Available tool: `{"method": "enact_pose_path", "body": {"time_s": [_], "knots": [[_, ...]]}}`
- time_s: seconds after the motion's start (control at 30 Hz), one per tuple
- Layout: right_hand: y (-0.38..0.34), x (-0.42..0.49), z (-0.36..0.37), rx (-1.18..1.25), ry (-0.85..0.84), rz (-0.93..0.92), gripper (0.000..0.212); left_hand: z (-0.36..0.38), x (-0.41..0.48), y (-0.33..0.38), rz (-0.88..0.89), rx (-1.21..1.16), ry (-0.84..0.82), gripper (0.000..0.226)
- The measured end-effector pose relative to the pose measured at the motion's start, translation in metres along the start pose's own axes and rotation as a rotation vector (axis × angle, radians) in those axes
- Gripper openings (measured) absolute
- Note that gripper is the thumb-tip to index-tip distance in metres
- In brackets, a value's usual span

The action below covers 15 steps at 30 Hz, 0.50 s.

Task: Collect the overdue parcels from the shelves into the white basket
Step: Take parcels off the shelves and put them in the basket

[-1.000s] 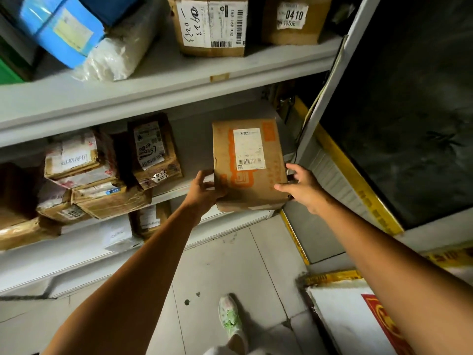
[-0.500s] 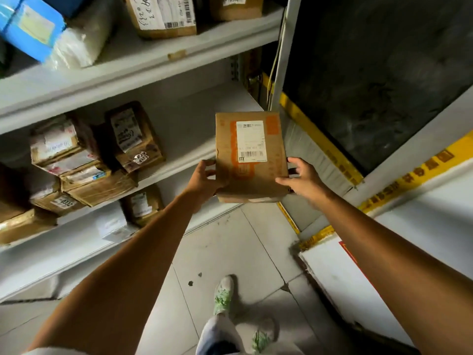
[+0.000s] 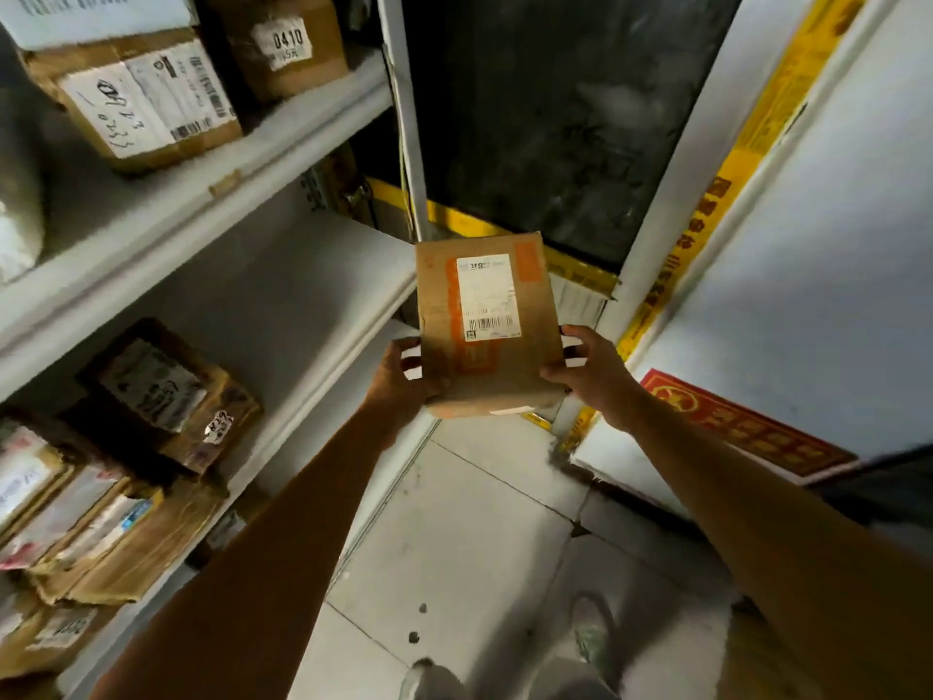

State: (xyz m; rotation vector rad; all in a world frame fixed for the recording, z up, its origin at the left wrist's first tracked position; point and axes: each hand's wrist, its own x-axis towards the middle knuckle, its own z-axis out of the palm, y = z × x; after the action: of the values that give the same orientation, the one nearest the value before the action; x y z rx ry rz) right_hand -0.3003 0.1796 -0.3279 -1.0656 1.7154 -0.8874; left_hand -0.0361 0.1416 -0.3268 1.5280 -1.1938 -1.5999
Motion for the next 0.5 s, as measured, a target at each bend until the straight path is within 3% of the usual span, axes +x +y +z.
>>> {"method": "enact_pose_path", "body": {"time_s": [0.23, 0.5], "knots": [[0.019, -0.082, 0.020, 0.094, 0.191, 0.093, 0.067, -0.012, -0.025, -0.008, 0.086, 0.108, -0.229, 0.059], [0.054, -0.166, 0.000, 0.168, 0.397, 0.203, 0.064, 0.036, -0.050, -0.026, 0.115, 0.191, -0.423, 0.068]]}}
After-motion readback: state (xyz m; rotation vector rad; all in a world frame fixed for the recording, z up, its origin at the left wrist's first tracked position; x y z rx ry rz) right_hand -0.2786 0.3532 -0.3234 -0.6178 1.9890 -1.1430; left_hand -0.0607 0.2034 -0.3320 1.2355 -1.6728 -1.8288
